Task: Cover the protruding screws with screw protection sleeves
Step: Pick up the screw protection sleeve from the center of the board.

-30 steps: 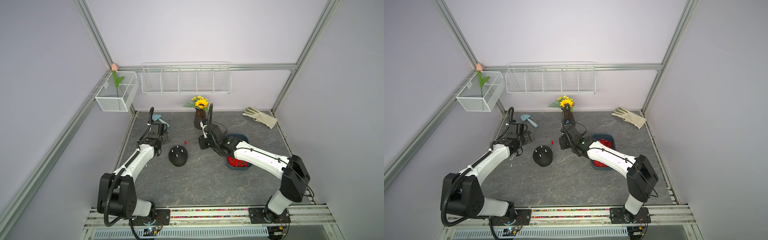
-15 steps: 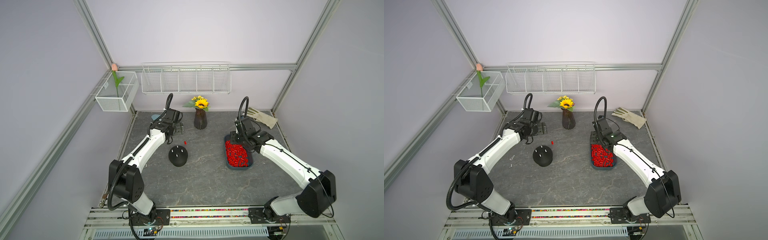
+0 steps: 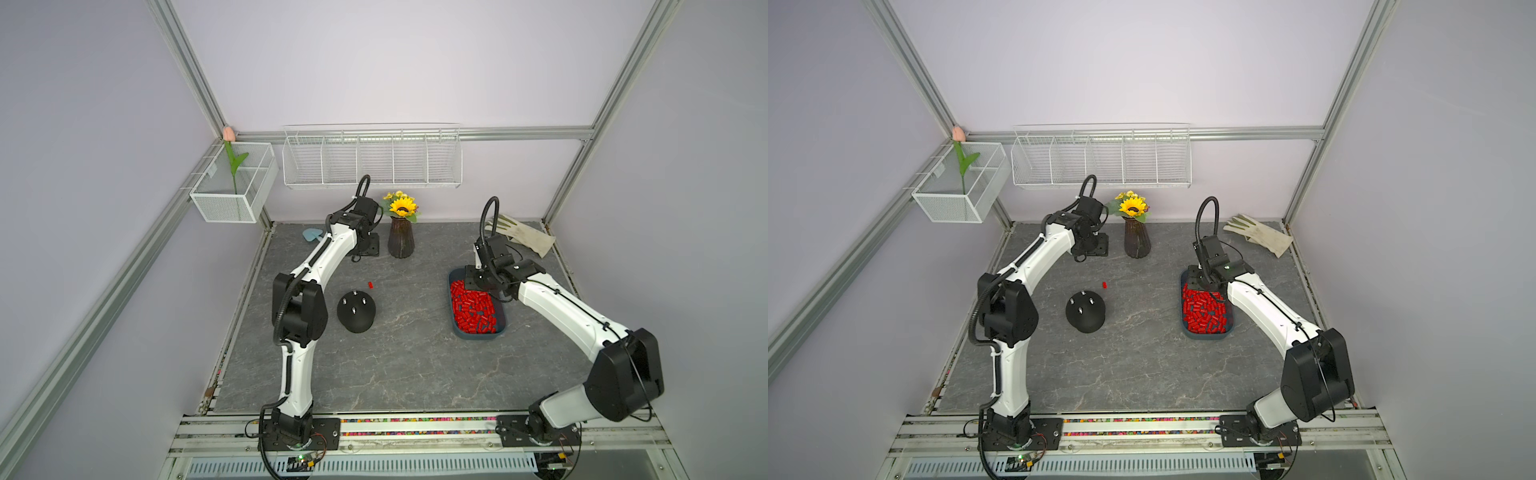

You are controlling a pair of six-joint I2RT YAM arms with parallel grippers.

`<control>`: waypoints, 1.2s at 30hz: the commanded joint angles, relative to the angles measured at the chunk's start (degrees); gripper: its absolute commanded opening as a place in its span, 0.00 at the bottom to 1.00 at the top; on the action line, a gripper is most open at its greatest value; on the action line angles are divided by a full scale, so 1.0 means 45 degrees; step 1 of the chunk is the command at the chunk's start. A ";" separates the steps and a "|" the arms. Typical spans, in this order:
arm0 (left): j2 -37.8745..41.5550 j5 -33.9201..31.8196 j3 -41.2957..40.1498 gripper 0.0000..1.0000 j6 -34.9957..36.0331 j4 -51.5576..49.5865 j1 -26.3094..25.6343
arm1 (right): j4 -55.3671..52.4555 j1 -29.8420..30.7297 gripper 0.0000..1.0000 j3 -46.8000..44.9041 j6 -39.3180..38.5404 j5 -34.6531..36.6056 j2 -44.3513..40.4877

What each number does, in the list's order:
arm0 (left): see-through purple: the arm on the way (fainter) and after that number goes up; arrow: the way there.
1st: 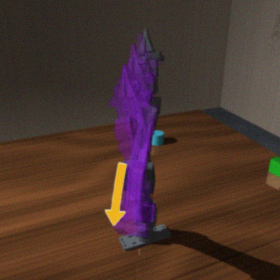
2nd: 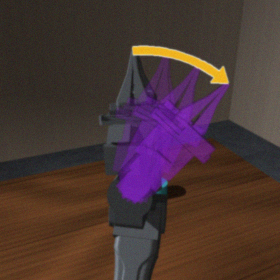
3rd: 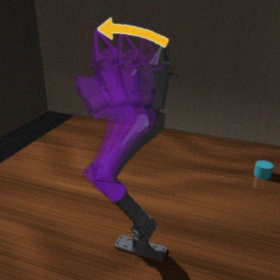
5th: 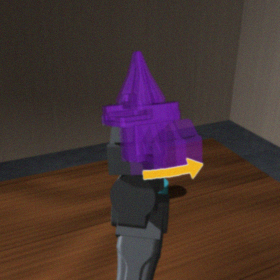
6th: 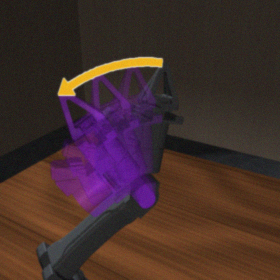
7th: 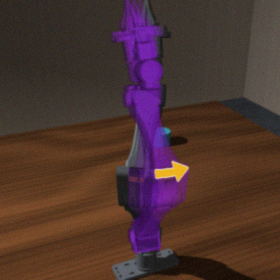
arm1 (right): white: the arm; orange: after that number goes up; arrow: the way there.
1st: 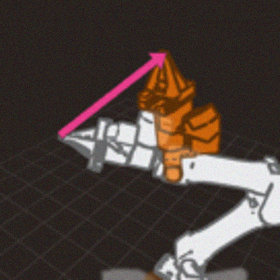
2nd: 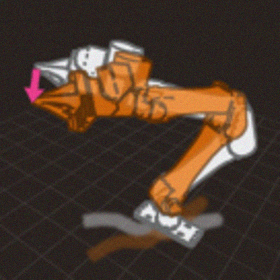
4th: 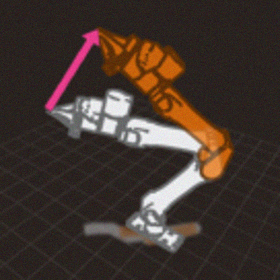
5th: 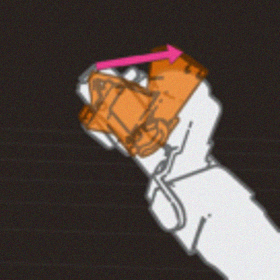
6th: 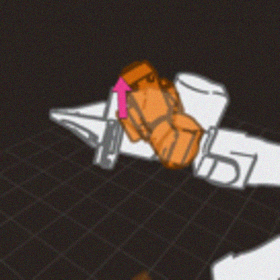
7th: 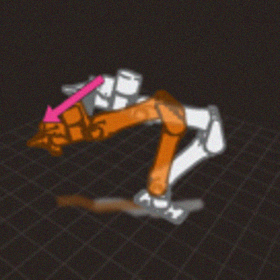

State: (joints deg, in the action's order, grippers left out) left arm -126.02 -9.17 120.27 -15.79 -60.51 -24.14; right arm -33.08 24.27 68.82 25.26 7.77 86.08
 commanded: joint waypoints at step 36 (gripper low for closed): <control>-0.2952 0.1230 0.0506 0.48 -0.1549 -0.2371 -0.0351 | 0.1004 -0.0712 0.29 -0.0898 -0.0552 -0.1219 -0.0481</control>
State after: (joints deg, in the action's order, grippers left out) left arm -138.80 -3.16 123.37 -21.28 -71.44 -25.58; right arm -29.52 21.45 65.87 23.53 3.09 85.58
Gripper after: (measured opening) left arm 0.491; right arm 0.289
